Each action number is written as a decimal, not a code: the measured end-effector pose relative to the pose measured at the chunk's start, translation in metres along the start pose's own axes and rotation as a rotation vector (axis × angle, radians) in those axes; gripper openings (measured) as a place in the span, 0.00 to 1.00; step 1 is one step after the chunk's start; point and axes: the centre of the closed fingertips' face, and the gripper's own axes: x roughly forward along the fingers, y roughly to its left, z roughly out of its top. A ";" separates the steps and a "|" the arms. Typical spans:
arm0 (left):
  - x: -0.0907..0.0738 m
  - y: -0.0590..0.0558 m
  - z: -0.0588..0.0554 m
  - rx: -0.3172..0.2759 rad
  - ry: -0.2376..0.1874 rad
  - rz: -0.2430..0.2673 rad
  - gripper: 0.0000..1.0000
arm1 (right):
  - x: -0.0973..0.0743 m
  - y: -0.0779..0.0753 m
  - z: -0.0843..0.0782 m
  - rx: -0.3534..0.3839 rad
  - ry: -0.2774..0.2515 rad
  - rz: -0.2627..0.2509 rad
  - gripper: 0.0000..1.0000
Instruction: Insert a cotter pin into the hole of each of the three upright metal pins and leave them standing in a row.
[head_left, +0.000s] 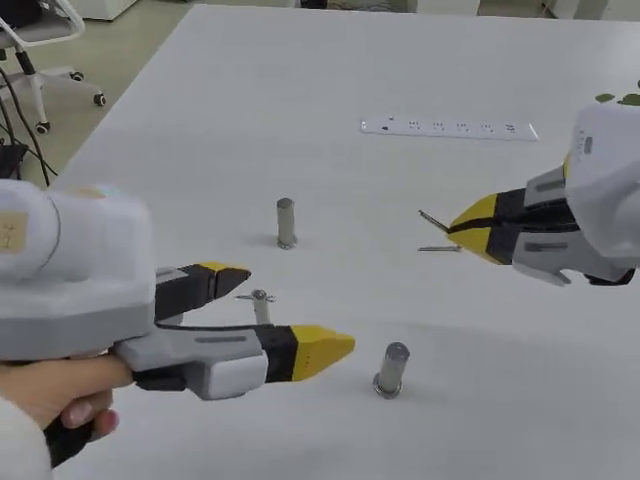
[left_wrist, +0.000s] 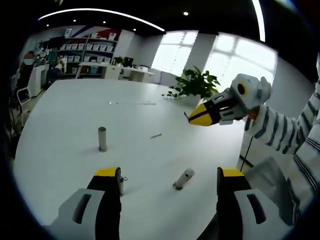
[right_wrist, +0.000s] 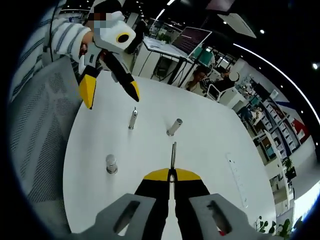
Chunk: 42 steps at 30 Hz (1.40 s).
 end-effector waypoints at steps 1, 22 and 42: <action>0.002 -0.002 0.001 -0.008 -0.003 -0.008 0.74 | -0.001 0.001 0.001 -0.016 0.002 0.000 0.00; 0.037 -0.034 0.030 -0.078 -0.054 -0.177 0.49 | -0.008 0.045 0.013 -0.107 -0.009 0.041 0.00; 0.043 -0.049 0.026 -0.171 -0.029 -0.269 0.11 | 0.000 0.059 0.031 -0.147 -0.037 0.068 0.00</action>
